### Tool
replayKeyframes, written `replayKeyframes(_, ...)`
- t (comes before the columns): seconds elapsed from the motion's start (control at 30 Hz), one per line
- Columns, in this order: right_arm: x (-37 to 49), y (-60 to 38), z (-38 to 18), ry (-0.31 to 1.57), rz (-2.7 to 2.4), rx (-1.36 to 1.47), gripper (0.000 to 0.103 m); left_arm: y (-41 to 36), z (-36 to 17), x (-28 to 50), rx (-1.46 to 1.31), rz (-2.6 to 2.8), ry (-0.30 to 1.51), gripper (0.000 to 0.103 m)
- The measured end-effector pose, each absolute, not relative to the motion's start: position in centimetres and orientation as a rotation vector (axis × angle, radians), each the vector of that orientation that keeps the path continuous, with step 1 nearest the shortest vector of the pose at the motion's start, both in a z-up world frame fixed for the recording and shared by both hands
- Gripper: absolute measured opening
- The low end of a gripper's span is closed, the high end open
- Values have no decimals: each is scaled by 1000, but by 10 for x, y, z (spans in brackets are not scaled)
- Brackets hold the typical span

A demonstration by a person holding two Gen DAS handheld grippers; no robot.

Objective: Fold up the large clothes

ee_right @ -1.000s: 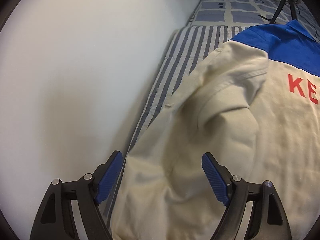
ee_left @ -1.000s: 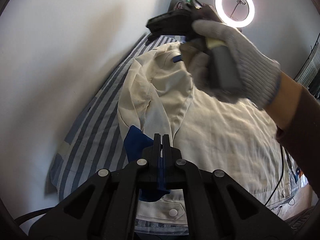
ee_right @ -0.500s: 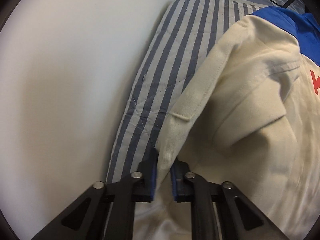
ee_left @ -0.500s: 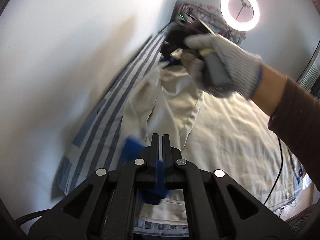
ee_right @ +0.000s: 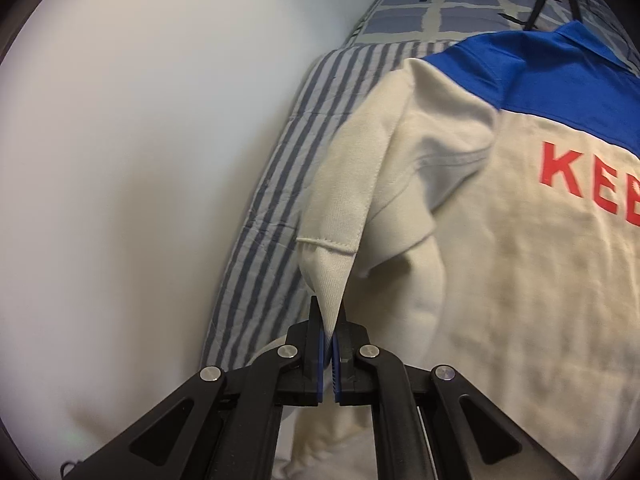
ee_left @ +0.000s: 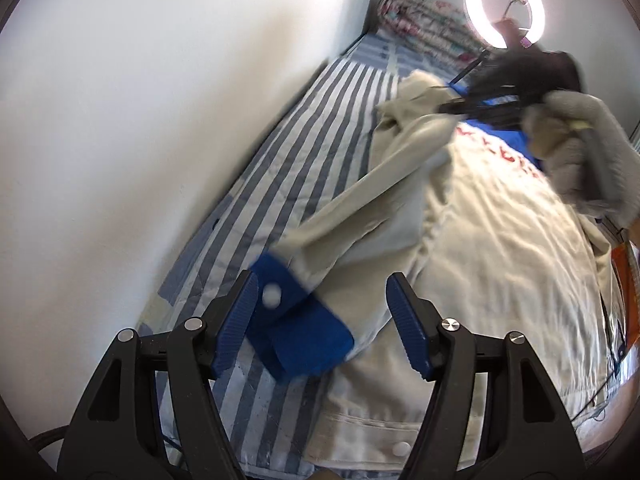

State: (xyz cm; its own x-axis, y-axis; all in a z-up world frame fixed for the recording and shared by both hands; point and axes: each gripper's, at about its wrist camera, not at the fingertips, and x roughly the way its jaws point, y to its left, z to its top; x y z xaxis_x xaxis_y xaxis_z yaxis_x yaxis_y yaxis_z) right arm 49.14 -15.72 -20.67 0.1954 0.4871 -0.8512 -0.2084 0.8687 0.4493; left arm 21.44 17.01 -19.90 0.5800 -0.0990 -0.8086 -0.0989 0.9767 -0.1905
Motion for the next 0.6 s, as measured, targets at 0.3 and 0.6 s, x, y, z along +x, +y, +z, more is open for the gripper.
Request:
replayKeyframes(0.3,475,-212,-227,1300,506,302,0,190,-228,237,-429,37,1055,68)
replayKeyframes(0.6,474,-258,-256,1329,488,386,0,201,-259,255,-642,48,1100,59)
